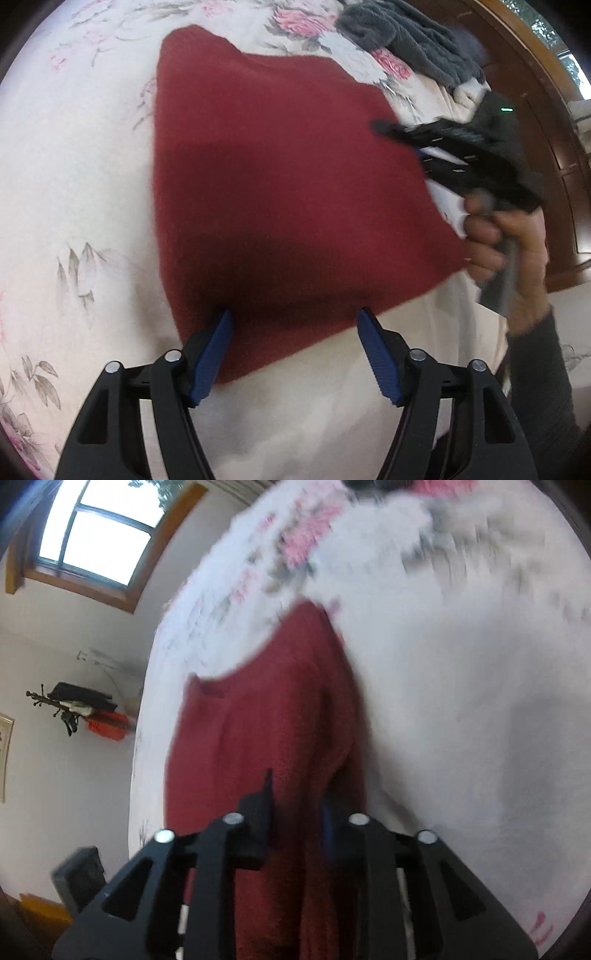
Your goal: Fold small clothes
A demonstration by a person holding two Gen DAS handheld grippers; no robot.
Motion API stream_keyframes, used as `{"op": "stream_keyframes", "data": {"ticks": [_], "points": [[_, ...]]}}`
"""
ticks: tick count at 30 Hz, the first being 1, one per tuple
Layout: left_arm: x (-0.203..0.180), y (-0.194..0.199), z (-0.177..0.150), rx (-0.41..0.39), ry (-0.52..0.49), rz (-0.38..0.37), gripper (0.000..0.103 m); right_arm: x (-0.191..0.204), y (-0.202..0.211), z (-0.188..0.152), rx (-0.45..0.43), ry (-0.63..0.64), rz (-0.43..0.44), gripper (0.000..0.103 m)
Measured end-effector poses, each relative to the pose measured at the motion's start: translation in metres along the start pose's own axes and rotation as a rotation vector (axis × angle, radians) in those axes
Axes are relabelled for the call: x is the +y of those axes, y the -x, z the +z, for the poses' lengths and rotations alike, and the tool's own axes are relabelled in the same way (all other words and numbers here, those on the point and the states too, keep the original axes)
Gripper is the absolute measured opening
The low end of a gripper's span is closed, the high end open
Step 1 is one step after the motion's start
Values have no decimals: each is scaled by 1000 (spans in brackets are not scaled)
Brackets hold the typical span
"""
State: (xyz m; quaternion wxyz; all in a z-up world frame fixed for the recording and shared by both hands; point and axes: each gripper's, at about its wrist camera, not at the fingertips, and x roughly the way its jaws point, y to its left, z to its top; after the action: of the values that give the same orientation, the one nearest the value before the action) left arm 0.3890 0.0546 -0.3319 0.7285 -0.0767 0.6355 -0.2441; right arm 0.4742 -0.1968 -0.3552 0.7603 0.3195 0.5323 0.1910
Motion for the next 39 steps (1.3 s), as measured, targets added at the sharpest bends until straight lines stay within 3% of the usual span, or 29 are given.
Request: {"op": "stream_keyframes", "data": {"ticks": [2,4,6,7,8,9,10,11,12,15,16,18,20,22,24,26,27,29,30,31,33,36,37,39], "points": [[-3,21,7,-26,-23,-69,68,-2,15,0,-20,-25,45,29],[-3,49,22,-117,-72,-111,69,-1,33,2,-76,-32,45,30],[5,63,44,-185,-66,-105,70,0,42,8,-85,-48,69,43],[15,66,61,-205,-24,-116,70,1,39,13,-65,-50,53,55],[22,66,75,-216,9,-128,70,4,34,16,-42,-48,45,58],[28,65,86,-226,33,-135,70,1,28,19,-14,-48,49,57],[34,59,101,-227,41,-134,70,2,20,24,3,-49,44,40],[37,49,112,-214,36,-130,70,6,10,26,12,-37,23,15],[37,41,118,-200,29,-120,69,7,2,28,20,-27,-3,15],[52,-3,132,-140,20,22,69,-15,-4,27,12,-69,-59,17],[62,-20,132,-106,32,83,70,-16,1,27,-1,-79,-47,21],[69,-21,129,-108,50,71,69,-12,26,17,-56,-76,-6,26],[66,0,120,-174,56,25,68,-5,44,-1,-56,-55,46,28],[52,26,106,-263,23,4,68,5,58,-23,-38,10,45,31],[35,43,94,-301,-11,-66,68,6,62,-41,-21,8,42,34],[14,40,80,-256,-78,-151,68,9,55,-55,14,14,57,33],[5,33,73,-223,-115,-163,68,10,48,-61,25,30,15,30],[2,3,66,-135,-137,-93,63,7,33,-67,56,35,-62,27],[8,-12,65,-92,-128,-37,51,5,32,-69,56,16,-59,27],[14,-22,64,-67,-119,1,50,8,37,-72,52,10,-49,24],[11,-11,62,-77,-116,1,50,19,55,-78,22,31,-29,23],[-1,24,52,-128,-161,-92,53,36,79,-92,-26,57,26,23],[-9,31,45,-133,-186,-124,54,38,78,-98,-18,71,19,23],[-11,26,36,-105,-201,-107,54,29,63,-104,27,52,-6,23]]}}
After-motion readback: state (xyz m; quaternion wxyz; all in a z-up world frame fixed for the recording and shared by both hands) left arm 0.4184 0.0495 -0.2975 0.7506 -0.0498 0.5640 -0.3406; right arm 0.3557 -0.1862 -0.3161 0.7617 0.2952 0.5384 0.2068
